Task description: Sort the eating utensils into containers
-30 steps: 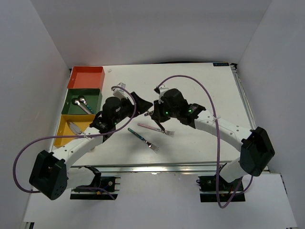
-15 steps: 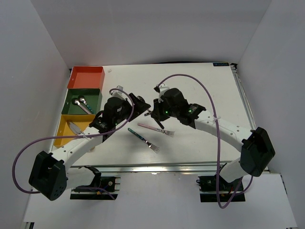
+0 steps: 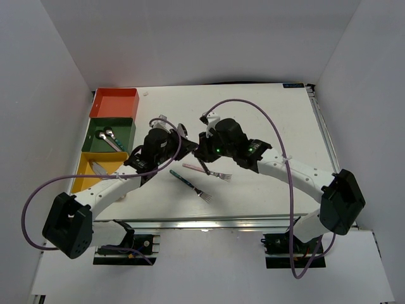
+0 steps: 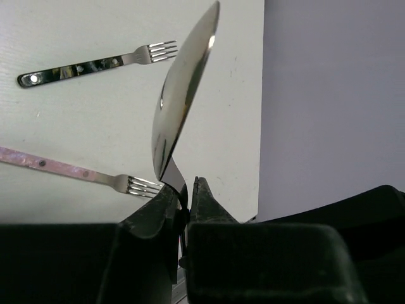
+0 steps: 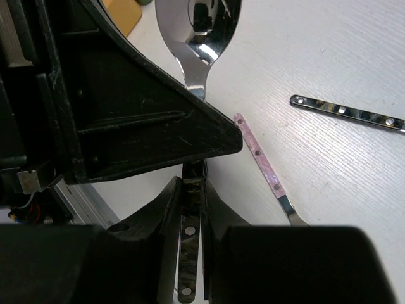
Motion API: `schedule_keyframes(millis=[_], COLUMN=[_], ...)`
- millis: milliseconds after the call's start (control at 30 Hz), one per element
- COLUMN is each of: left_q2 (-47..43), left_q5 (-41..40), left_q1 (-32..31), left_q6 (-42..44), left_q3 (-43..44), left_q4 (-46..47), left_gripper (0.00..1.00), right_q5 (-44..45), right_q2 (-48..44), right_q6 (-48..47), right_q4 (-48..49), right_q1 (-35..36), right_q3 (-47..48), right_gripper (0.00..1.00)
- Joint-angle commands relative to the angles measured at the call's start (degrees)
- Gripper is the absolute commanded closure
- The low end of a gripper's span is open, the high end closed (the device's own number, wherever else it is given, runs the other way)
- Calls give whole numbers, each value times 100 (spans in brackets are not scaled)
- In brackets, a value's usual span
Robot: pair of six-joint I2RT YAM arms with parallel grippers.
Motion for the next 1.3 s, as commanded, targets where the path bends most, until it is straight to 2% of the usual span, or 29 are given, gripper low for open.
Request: schedule_keyframes(millis=[0,33,67,100,133,167,233,300,333,433,600,733,967,1067,1167,1200,1267], left_q2=[-11,-37,-142,-169,-204,-187,-109,381,785,1796,2879,3398,3742,3759,3777,3777,3777], left_q5=[-284,-345,-720,-1011,-1075,-1075,-1075,-1189,-1372,-1611,-2103,-2508,-2342,-2200,-2113,-2078,-2008], left_q1=[-31,-31,-5,47,135,458,1580,3045,3558,4290,4539,4592,4592,4592,4592,4592,4592], left_q6=[240,276,406,512,748,1020,1566,2913,3365,3834,3827,3695,3405,3256,3176,3150,3124], left_q3=[204,230,335,432,598,687,959,1414,1800,2969,4744,5643,5777,5610,5548,5470,5390], left_q4=[-267,-416,-730,-1186,-1373,-1819,-2672,-3420,-3762,-4187,-4723,-4908,-4610,-4364,-4241,-4145,-4021], left_gripper=[91,100,100,100,100,100,100,100,100,100,100,100,100,96,87,78,70], right_q5=[-94,-94,-102,-24,29,212,825,1144,1172,944,566,145,20,108,82,82,73], right_q2=[-167,-159,-176,-254,-290,-386,-606,-904,-1071,-1467,-1600,-1635,-1513,-1433,-1433,-1433,-1424], right_q6=[-23,-31,-49,-23,-14,-14,-22,-119,-171,-225,-312,-348,-435,-436,-296,-269,-234], right_q4=[522,513,513,531,540,409,41,-294,-348,-252,-94,38,223,267,372,451,495], right_q1=[36,45,36,36,27,10,-121,-280,-394,-579,-685,-685,-694,-694,-711,-711,-711], right_q3=[139,148,113,69,-18,-89,-168,-396,-658,-1107,-1469,-1697,-1856,-1777,-1750,-1742,-1733], right_gripper=[100,100,91,69,11,11,11,11,11,11,11,11,11,11,11,11,11])
